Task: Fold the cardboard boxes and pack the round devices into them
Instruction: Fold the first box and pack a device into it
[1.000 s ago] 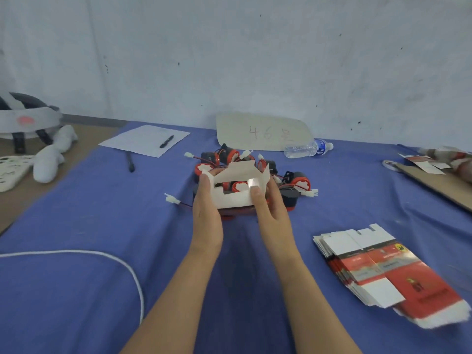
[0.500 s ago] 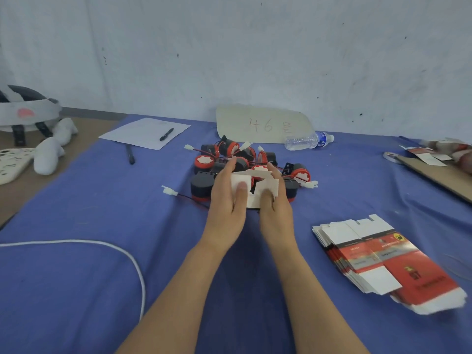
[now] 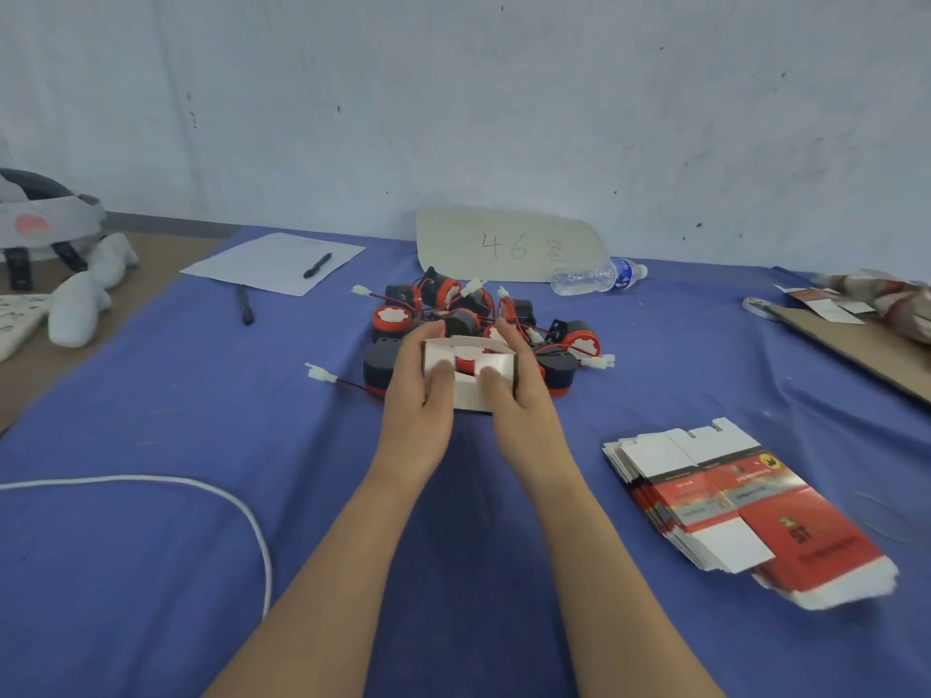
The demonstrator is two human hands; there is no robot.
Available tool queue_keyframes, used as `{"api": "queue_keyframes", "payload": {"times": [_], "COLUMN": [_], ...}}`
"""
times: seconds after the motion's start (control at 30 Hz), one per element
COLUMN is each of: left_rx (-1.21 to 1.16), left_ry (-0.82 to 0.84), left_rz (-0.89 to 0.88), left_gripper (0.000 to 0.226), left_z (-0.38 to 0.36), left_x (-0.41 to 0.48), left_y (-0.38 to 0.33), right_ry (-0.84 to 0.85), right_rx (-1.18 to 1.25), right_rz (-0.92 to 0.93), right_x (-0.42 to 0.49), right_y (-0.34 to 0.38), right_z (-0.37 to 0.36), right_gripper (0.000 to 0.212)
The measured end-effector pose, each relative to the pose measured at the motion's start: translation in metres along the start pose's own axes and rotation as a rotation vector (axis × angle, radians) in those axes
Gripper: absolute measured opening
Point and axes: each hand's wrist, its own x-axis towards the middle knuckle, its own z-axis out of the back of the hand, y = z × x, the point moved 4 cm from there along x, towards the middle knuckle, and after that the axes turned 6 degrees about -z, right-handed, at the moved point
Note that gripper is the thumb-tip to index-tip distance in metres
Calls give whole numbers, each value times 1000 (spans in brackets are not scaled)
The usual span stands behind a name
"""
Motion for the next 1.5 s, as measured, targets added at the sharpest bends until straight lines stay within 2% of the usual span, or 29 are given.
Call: {"api": "queue_keyframes", "payload": {"times": [0.07,0.13,0.27,0.37,0.47,0.5,0.6,0.7,0.83,0.9,1.0,1.1,1.2,1.3,1.4,1.5], "left_rx": [-27,-84,-152,-243,-352,-382,-443,-428,-356,-356,-478,-523,-541,-551,-549,-488], "left_ry": [27,10,-65,-103,-107,-103,-56,-38,-75,-27,71,60,47,15,-56,-86], "left_rz": [-7,9,42,115,169,189,209,196,254,285,355,347,328,289,295,292], "left_gripper": [43,47,43,38,38,37,32,38,53,52,41,35,40,49,68,63], "left_z": [-7,-8,2,8,12,12,10,7,1,-7,-19,-19,-16,-10,-3,2], "left_x": [-4,-5,1,3,4,4,6,11,8,3,-3,-1,0,3,3,3], "left_y": [-5,-9,-8,-4,-3,-2,-3,-8,-4,0,3,4,-1,-6,-8,-3], "right_ry": [-148,-158,65,202,241,229,145,10,-258,-326,-360,-350,-243,-142,-186,-265], "right_rx": [-70,-44,143,187,175,165,77,-58,-13,58,26,-62,-116,-142,-46,1], "right_rz": [59,111,124,65,17,4,29,99,168,177,158,126,155,228,264,268], "right_x": [-1,-1,0,-1,-4,-4,-6,-5,-5,-6,-7,-5,-5,-7,-10,-10], "right_y": [-1,2,8,8,11,11,12,12,15,15,12,7,8,15,19,21], "right_z": [3,4,2,-3,-6,-6,-6,-4,6,9,9,9,3,-6,-5,-1], "right_gripper": [44,44,41,24,36,39,25,32,34,33,29,30,43,44,25,22]}}
